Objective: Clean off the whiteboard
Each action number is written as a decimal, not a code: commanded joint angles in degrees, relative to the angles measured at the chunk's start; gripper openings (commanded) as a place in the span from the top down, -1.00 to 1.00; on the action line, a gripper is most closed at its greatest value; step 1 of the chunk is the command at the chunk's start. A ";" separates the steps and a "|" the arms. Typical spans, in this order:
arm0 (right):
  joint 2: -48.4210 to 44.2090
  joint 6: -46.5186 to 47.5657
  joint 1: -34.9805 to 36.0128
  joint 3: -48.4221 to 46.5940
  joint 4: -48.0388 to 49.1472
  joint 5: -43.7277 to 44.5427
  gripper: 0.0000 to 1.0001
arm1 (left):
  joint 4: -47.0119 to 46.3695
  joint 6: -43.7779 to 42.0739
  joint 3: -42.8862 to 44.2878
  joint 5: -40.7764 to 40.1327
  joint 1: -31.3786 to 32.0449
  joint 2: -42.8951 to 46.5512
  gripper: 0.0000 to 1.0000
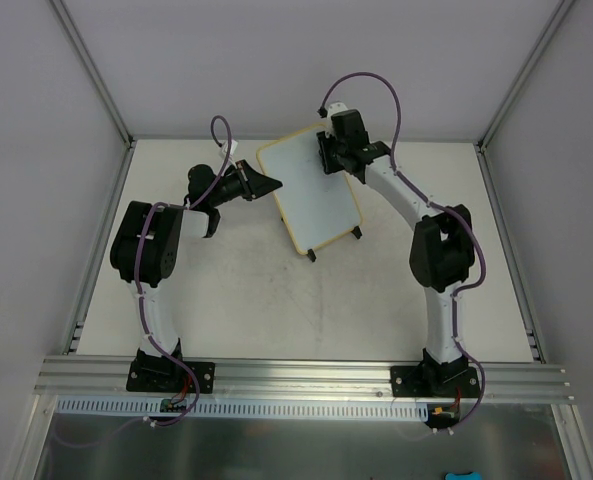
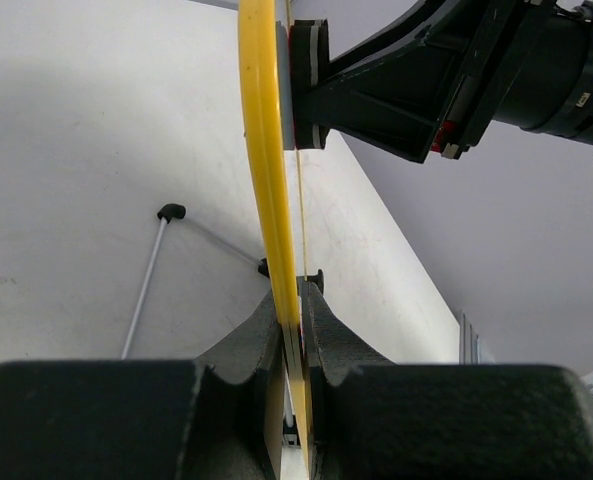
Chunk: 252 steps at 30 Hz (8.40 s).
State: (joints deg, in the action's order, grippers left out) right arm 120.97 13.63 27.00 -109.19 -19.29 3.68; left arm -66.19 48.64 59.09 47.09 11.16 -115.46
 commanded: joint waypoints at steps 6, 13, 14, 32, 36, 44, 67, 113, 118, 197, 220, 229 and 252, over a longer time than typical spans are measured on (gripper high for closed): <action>0.06 2.89 9.63 3.18 3.20 1.24 1.00 | -3.33 -5.31 -0.20 5.73 0.80 4.45 1.00; -1.79 2.37 14.39 6.97 4.17 -1.74 1.00 | -3.42 -5.05 -0.12 5.82 0.80 4.63 1.00; -1.96 1.93 14.57 7.40 4.35 -2.53 1.00 | -3.42 -5.14 -0.03 5.91 0.80 4.72 1.00; -8.11 -6.24 16.68 28.40 15.76 -7.19 1.00 | -3.77 -4.61 0.41 5.64 0.80 4.63 1.00; -9.69 -8.18 16.85 34.81 18.76 -7.81 1.00 | -3.77 -4.70 0.24 5.64 0.80 4.72 1.00; -11.46 -8.00 16.42 39.05 18.85 -5.36 0.99 | -3.94 -4.61 0.15 5.47 0.80 4.63 1.00; -9.88 -9.15 -3.79 34.48 18.32 -5.70 1.00 | -3.42 -5.40 -0.64 6.17 0.80 5.16 1.00; -8.29 -8.09 14.48 26.39 14.37 -6.14 1.00 | -2.36 -6.10 -0.38 6.17 0.80 4.80 1.00; -12.76 -7.83 14.22 28.58 14.37 -5.18 1.00 | -2.36 -6.19 -0.55 6.08 0.80 4.89 1.00; -44.32 -20.31 13.25 70.51 -1.54 2.91 -0.54 | -12.47 -2.50 -5.91 6.26 -1.67 1.20 -0.08; -61.79 -18.20 13.07 74.63 1.00 6.86 -0.75 | -17.20 -5.31 -29.26 2.23 -4.13 19.55 -0.64; -72.09 -16.17 12.81 76.66 3.38 8.18 -0.98 | -6.51 -9.61 -45.18 -4.63 -3.86 38.18 -0.98; -86.78 -16.53 12.81 92.75 17.88 12.05 -0.98 | 63.55 -22.36 -46.96 -22.40 -3.25 89.35 -0.98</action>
State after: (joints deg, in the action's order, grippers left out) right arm 35.94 -3.40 40.10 -17.37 -5.87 14.26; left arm -7.46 28.97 11.94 24.77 7.53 -27.18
